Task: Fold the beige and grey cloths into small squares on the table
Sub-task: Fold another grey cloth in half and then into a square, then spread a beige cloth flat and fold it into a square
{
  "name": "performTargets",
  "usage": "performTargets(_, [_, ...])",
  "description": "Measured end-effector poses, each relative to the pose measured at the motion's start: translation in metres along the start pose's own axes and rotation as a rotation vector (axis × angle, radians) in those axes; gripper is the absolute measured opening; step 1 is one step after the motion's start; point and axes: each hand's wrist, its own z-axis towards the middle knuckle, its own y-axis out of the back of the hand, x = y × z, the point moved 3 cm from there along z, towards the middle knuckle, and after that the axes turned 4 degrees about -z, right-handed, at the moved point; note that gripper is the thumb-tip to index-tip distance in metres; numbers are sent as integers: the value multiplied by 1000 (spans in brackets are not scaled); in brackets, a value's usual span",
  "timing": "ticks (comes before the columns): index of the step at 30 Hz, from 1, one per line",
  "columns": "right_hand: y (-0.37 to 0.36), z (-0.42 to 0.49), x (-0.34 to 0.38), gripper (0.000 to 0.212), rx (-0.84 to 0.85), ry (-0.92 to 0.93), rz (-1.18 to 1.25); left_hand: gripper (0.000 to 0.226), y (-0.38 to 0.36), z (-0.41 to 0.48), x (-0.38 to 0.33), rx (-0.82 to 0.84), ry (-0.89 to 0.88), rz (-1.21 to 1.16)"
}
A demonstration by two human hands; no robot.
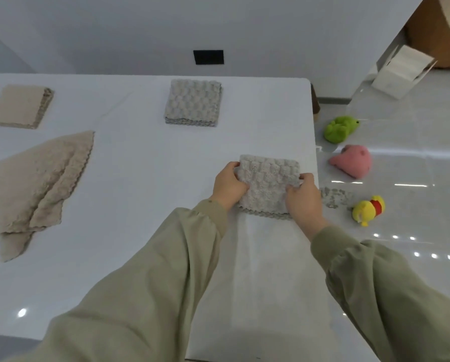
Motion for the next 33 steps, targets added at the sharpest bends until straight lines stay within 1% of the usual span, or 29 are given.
performTargets(5, [2,-1,-6,51,-42,24,-31,55,-8,-2,-1,45,-30,6])
performTargets(6, [3,-2,-5,53,-67,46,-107,56,-8,-4,-1,39,-50,30])
performTargets(7, [4,-3,-4,56,-113,94,-249,59,-7,-6,-2,2,-102,128])
performTargets(9, [3,-8,1,62,-181,240,-555,67,-5,-7,-1,-103,-301,522])
performTargets(10, [0,-10,4,64,-153,312,-642,67,-6,-9,0,-102,-407,707])
performTargets(11, [-5,-12,7,63,-99,362,-705,63,-7,-10,4,-44,-478,834])
performTargets(12, [-10,-13,10,62,-41,389,-761,59,-8,-11,9,34,-510,918])
performTargets(13, [-15,-13,12,60,4,391,-810,56,-7,-12,15,96,-504,965])
performTargets(15, [-23,-15,17,60,44,346,-853,55,5,-14,26,141,-453,963])
performTargets(17, [-28,-21,28,62,33,328,-844,56,23,-18,34,127,-431,948])
performTargets(19, [-39,-33,44,63,22,380,-848,56,47,-25,42,85,-436,963])
performTargets(22, [-69,-51,76,60,86,474,-829,55,97,-37,55,-22,-407,954])
performTargets(25, [-112,-76,114,56,158,578,-775,55,157,-49,74,-87,-363,938])
performTargets(28, [-165,-106,158,55,194,653,-680,57,224,-61,101,-139,-352,935])
performTargets(33, [-266,-155,232,54,251,678,-607,56,343,-83,151,-249,-324,883])
